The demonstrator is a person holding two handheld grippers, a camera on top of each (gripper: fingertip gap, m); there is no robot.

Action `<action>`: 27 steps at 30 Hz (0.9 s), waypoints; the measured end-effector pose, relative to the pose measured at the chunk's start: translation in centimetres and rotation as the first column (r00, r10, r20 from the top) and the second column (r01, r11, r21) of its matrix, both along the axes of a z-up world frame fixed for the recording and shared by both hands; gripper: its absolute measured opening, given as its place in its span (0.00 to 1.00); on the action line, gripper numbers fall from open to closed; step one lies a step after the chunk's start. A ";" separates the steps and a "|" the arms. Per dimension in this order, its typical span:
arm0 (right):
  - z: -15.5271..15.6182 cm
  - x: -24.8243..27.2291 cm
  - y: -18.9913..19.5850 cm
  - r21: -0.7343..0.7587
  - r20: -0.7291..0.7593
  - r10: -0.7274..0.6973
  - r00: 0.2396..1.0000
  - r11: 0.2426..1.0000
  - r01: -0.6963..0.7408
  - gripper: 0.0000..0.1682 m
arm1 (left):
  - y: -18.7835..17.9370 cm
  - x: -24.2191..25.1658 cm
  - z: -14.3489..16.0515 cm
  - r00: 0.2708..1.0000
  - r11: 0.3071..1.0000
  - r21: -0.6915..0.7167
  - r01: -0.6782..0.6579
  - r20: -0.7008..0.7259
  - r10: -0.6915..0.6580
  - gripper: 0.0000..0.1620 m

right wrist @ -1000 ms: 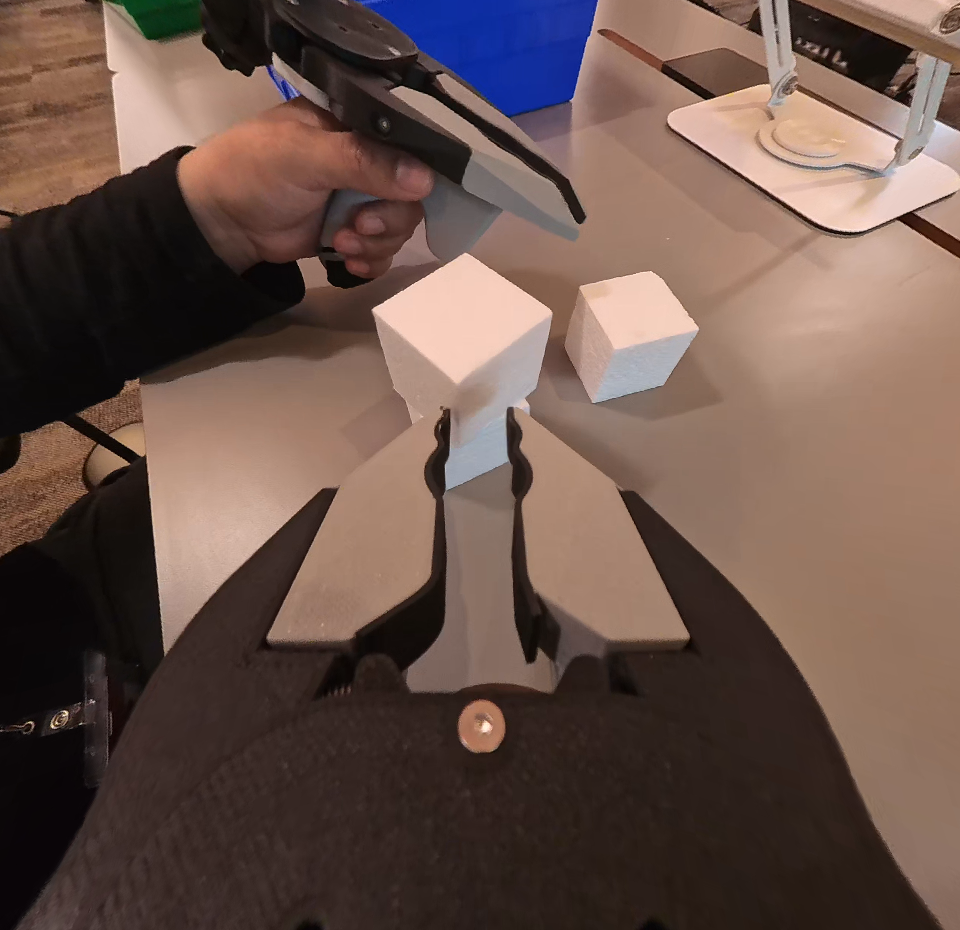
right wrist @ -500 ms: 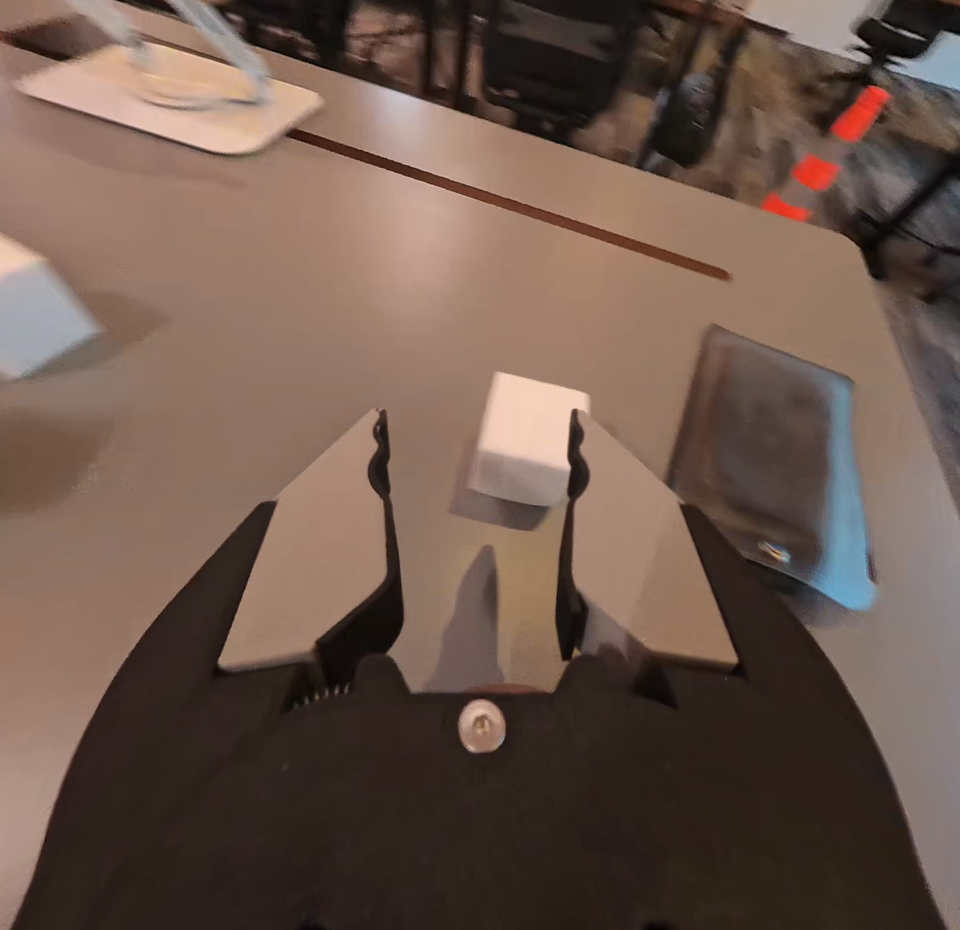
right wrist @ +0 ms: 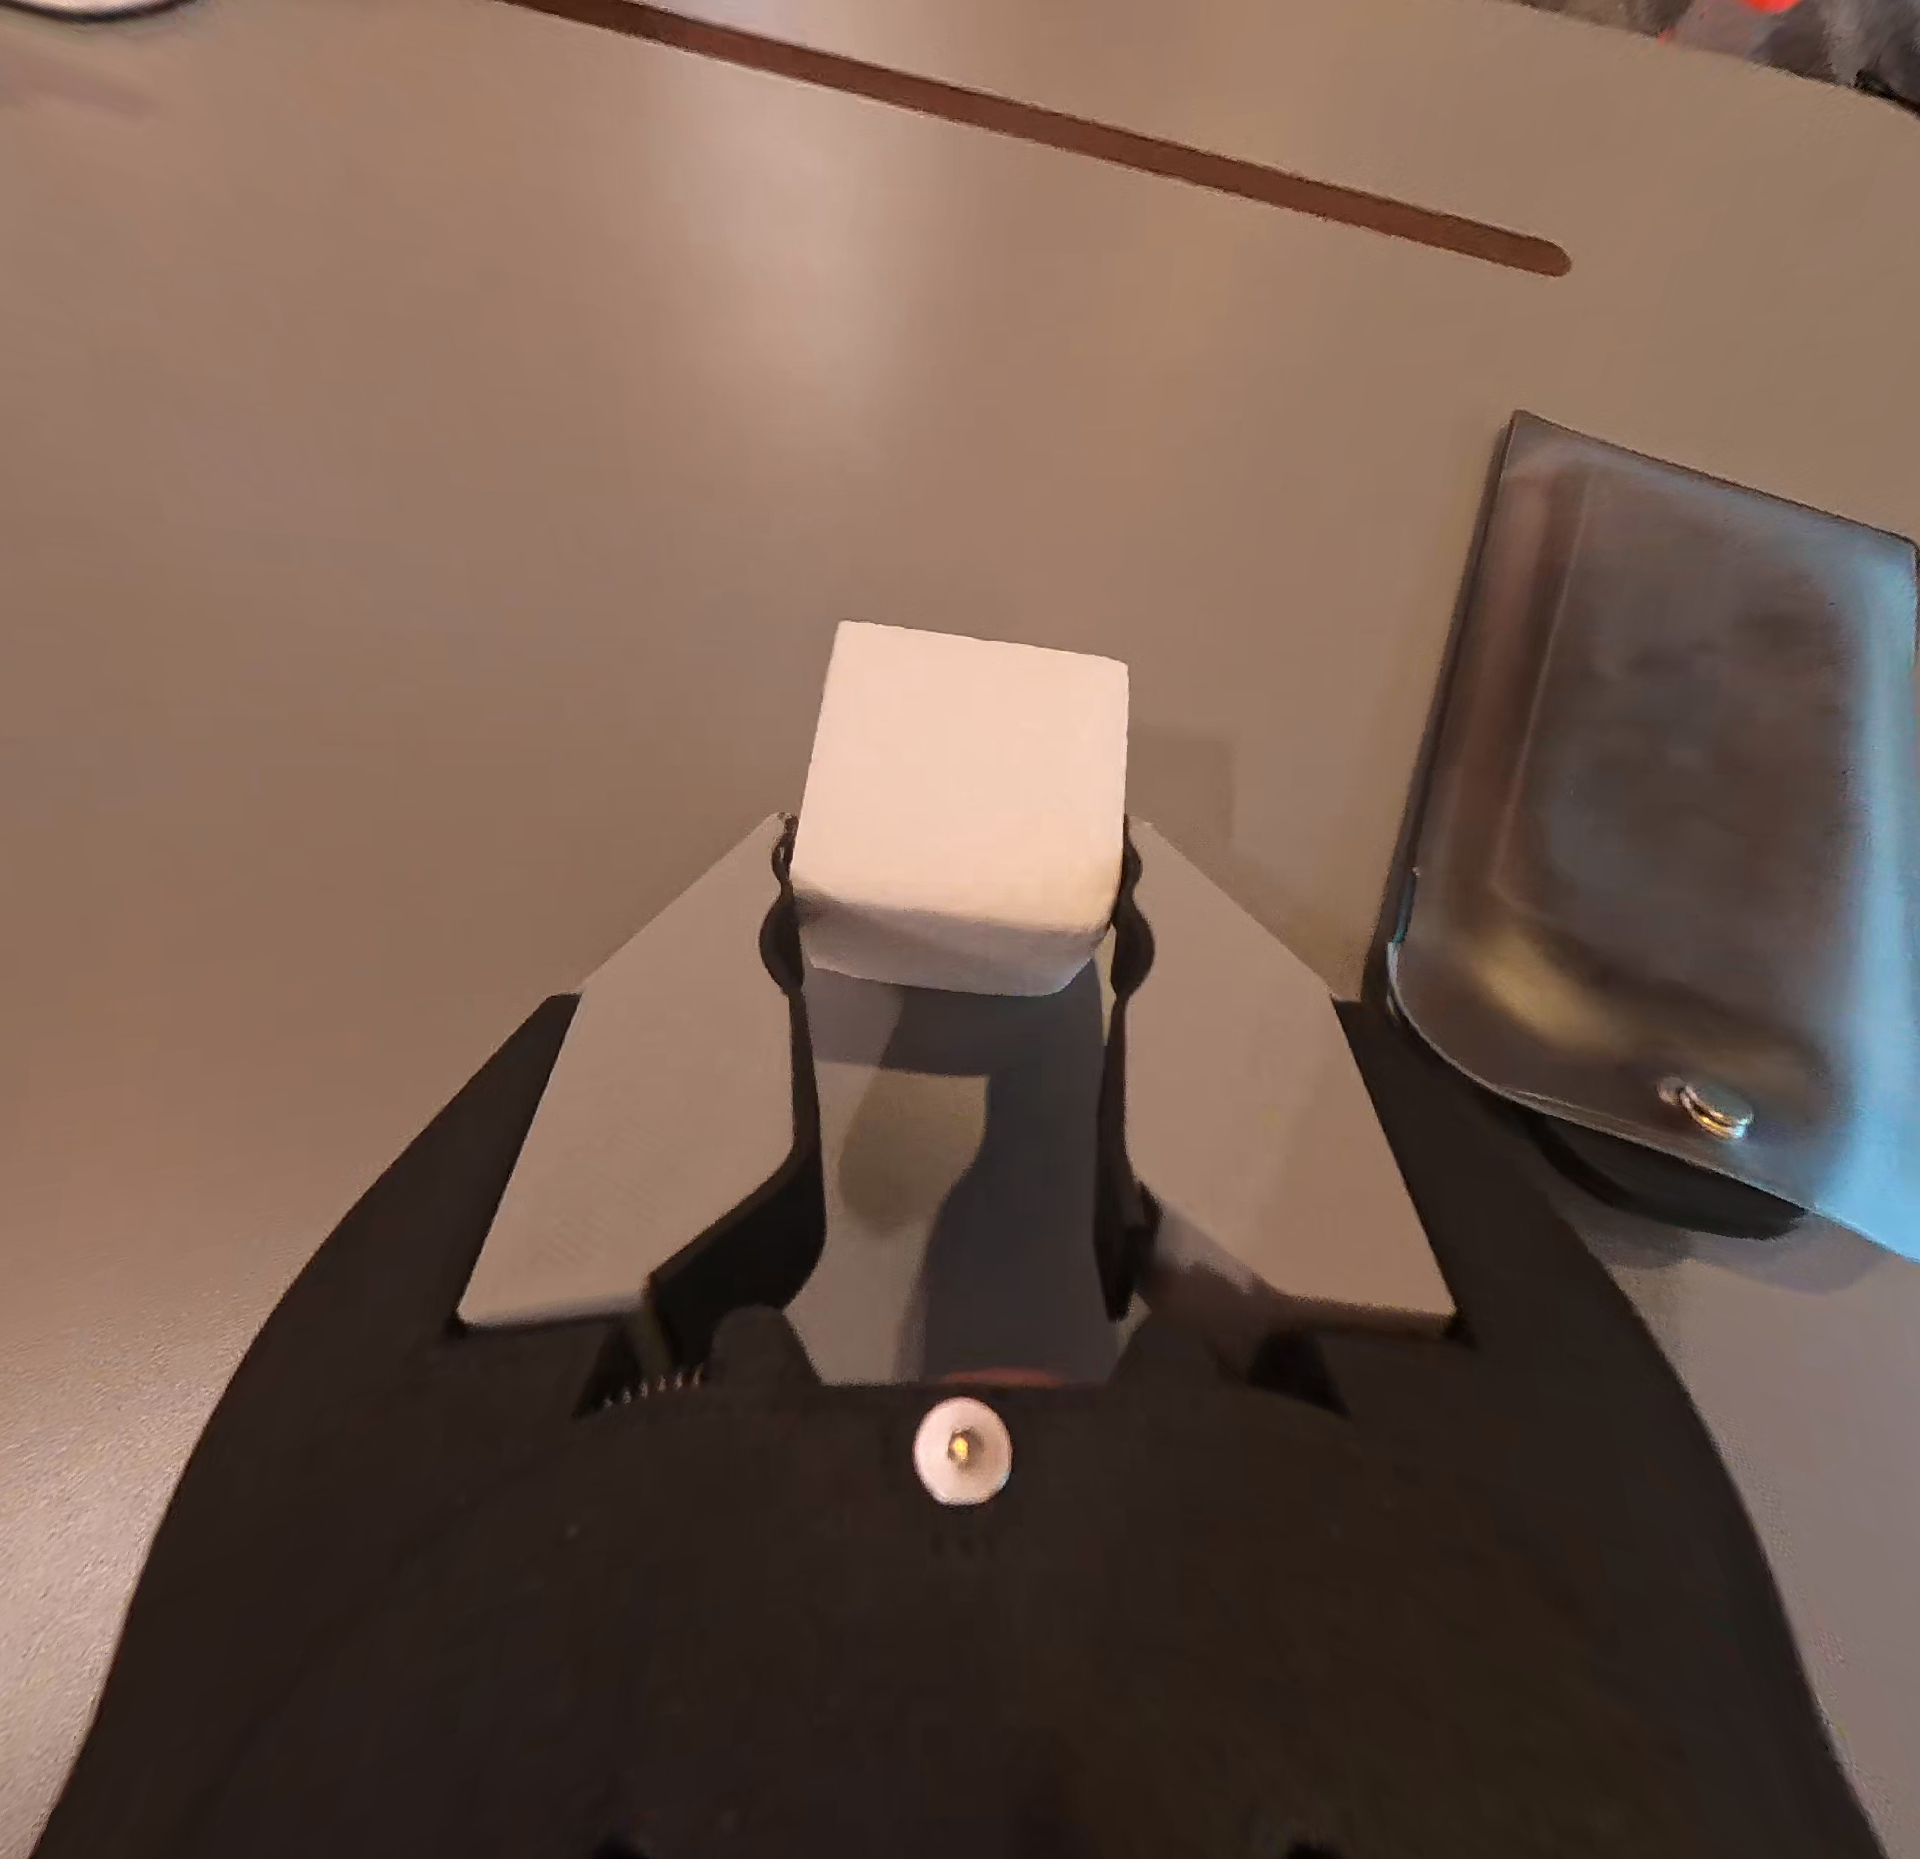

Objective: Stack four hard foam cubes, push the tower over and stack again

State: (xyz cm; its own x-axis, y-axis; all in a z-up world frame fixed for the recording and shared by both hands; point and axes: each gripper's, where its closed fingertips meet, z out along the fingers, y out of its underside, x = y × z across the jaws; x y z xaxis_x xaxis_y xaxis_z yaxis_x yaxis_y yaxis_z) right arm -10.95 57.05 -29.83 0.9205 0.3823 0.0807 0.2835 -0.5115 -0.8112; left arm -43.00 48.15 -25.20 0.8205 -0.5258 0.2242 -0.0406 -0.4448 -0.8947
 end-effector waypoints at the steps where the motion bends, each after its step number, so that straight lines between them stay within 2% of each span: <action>1: 0.3 0.0 -0.1 0.015 0.000 0.004 1.000 1.000 -0.004 0.34 | 0.0 -0.1 0.0 1.000 1.000 0.002 -0.003 0.002 0.003 0.11; 6: 2.8 -2.8 -1.7 0.100 -0.048 0.110 0.993 0.989 -0.105 0.34 | 0.2 -0.3 -0.1 1.000 1.000 -0.004 -0.013 0.009 0.013 0.11; 11: 5.2 -8.4 -4.7 0.132 -0.071 0.286 0.956 0.952 -0.275 0.34 | 0.2 -0.3 -0.2 1.000 1.000 -0.003 -0.015 0.001 0.015 0.11; 20: 10.8 -18.0 -11.4 0.194 -0.075 0.580 0.811 0.806 -0.559 0.34 | 0.2 -0.4 -0.1 1.000 1.000 -0.003 -0.016 0.007 0.016 0.11; 24: 13.2 -20.6 -14.3 0.211 -0.094 0.683 0.725 0.725 -0.656 0.34 | 0.2 -0.3 -0.1 1.000 1.000 -0.003 -0.015 0.010 0.015 0.11; 27: 14.4 -21.8 -15.4 0.209 -0.108 0.717 0.689 0.694 -0.689 0.34 | 0.2 -0.4 0.0 1.000 1.000 0.001 -0.016 0.013 0.016 0.11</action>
State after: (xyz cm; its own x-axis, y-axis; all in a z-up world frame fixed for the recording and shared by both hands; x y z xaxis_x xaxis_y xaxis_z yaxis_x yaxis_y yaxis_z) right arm -32.73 41.66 -15.45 0.3891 0.9193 0.0594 0.3656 -0.0949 -0.9259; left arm -43.36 48.34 -25.16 0.8259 -0.5130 0.2341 -0.0221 -0.4443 -0.8956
